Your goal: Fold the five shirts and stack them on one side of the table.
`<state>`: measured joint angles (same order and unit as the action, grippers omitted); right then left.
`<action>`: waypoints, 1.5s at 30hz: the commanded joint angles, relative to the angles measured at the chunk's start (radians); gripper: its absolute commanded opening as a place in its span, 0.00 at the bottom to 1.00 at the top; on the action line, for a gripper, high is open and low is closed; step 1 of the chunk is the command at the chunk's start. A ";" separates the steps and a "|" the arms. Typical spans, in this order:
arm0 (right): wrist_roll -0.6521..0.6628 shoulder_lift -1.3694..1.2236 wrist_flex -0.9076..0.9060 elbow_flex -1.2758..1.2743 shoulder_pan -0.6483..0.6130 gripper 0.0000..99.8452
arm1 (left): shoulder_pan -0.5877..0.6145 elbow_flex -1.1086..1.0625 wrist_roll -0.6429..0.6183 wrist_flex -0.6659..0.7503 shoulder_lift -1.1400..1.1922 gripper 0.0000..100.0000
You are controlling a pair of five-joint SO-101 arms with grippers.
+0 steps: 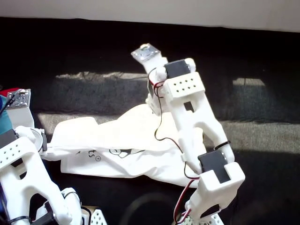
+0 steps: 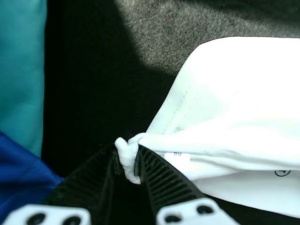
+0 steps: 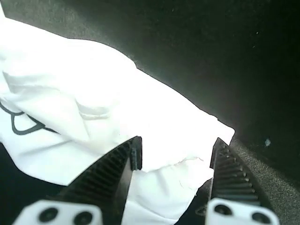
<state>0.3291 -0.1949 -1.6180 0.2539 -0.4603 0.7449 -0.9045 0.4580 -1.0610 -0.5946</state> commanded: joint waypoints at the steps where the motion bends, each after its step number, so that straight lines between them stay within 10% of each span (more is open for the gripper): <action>1: 0.038 0.007 -0.022 0.007 0.001 0.23 | 0.005 0.008 0.009 0.012 -0.013 0.01; 17: -0.106 -0.015 0.437 -0.262 -0.162 0.23 | 0.018 0.008 0.009 0.012 -0.013 0.01; 45: -0.103 -0.173 0.369 -0.104 -0.174 0.17 | 0.018 0.008 0.009 0.011 -0.013 0.01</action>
<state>0.2279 -0.3713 -1.2467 0.1373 -0.6291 0.7557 -0.9045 0.4580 -1.0610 -0.5946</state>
